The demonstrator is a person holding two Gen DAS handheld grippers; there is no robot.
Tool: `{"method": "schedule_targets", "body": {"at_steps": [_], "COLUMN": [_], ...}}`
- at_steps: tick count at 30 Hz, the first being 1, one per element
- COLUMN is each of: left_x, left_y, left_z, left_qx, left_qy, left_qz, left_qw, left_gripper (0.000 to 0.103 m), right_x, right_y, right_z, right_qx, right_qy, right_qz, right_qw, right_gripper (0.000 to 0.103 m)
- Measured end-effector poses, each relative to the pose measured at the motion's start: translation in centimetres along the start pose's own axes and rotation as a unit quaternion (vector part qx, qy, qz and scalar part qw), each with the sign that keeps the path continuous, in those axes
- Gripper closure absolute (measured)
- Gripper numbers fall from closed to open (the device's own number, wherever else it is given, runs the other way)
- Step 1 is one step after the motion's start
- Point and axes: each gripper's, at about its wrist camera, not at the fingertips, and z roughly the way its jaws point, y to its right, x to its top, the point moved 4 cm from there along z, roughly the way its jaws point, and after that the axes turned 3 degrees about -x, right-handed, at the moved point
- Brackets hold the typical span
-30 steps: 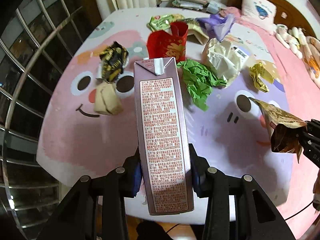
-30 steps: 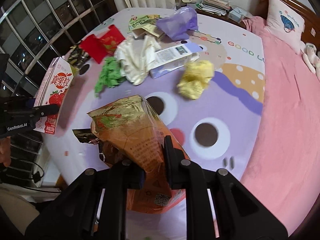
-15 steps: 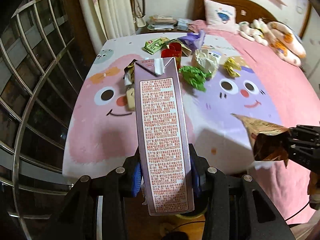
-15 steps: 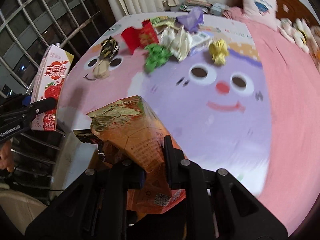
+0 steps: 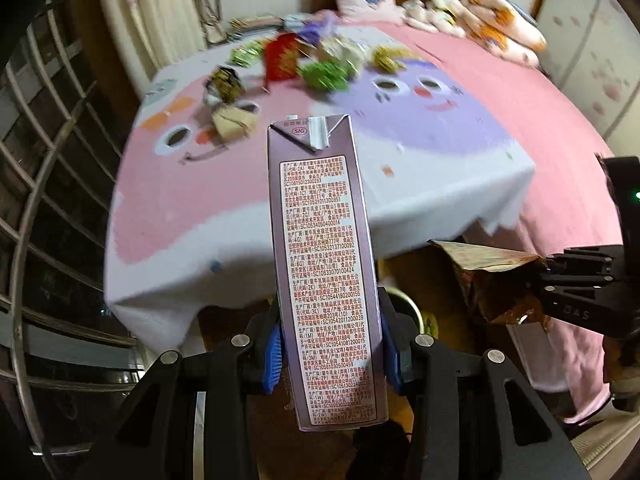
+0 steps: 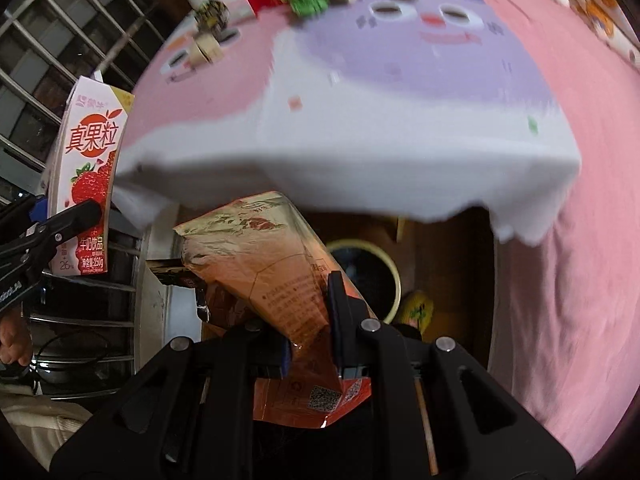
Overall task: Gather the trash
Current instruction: 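Lower the snack bag and juice carton over the bin and release both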
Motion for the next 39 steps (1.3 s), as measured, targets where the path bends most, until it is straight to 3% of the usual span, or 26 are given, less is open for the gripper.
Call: {"method": "schedule_targets", "body": {"at_steps": [7,17,26,29,32,34,36,37,39], "left_x": [-4.0,-10.2,-12.6,-12.3,-12.1,-12.0,-11.7,-11.5,-10.6], "left_y": [4.3,6.6,7.3,7.0,6.8,6.6,6.4,6.3,5.6], "left_z": [6.1,21.4,32.6,34.5,35.6,36.2,36.5,36.6,36.6], "left_qx": [-0.015,-0.014,-0.016,-0.012,-0.009,-0.005,-0.003,0.001,0.003], "left_qy": [-0.061,-0.152,-0.181,-0.175,-0.171,-0.170,-0.166,-0.166,-0.161], "left_qz": [0.047,0.055,0.053,0.054,0.048,0.041,0.032,0.027,0.019], "left_qw": [0.9969,0.9867,0.9820,0.9830,0.9840,0.9846,0.9855,0.9858,0.9868], "left_gripper": [0.063,0.063,0.062,0.062,0.061,0.051,0.026,0.019,0.015], "right_x": [-4.4,-10.7,-11.4,-11.1,-10.2,-9.6,-9.2,-9.0,-8.6], "right_y": [2.6,8.3,11.0,11.4,11.7,11.6,11.5,11.4,11.1], "right_z": [6.2,21.4,32.1,34.7,36.0,36.2,36.3,36.2,35.8], "right_qx": [-0.005,-0.016,-0.017,-0.011,-0.014,-0.011,-0.006,-0.003,-0.001], "right_qy": [-0.057,-0.146,-0.168,-0.170,-0.170,-0.164,-0.161,-0.158,-0.155], "right_qz": [0.065,0.183,0.223,0.233,0.236,0.237,0.235,0.234,0.228], "right_qw": [0.996,0.972,0.960,0.957,0.957,0.958,0.958,0.959,0.961], "right_gripper": [0.090,0.090,0.089,0.080,0.051,0.048,0.045,0.044,0.043]}}
